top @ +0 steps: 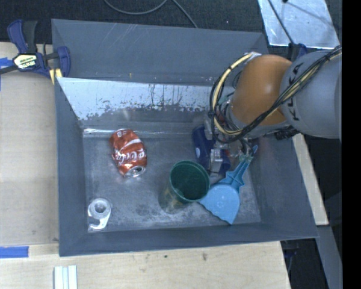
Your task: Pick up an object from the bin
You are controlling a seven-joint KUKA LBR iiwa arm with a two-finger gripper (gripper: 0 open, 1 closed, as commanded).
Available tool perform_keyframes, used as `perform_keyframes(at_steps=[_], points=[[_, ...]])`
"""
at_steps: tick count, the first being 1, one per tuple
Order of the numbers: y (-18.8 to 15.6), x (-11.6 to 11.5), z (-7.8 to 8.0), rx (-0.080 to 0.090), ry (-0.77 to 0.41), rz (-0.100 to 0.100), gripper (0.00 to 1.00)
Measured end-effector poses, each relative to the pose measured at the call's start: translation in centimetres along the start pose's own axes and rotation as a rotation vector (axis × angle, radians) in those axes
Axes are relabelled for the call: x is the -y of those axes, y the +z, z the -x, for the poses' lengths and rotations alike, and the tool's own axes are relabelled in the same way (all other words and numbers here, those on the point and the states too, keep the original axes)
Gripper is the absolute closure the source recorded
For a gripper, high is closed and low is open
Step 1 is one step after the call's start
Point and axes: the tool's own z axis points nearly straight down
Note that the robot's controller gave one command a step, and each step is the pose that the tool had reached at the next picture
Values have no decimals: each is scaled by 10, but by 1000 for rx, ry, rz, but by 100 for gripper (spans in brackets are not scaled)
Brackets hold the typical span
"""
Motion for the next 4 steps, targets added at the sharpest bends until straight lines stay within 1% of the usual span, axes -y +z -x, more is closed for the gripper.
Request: perform_keyframes(at_steps=[4], points=[[0,0,0,0,-1,0,100]])
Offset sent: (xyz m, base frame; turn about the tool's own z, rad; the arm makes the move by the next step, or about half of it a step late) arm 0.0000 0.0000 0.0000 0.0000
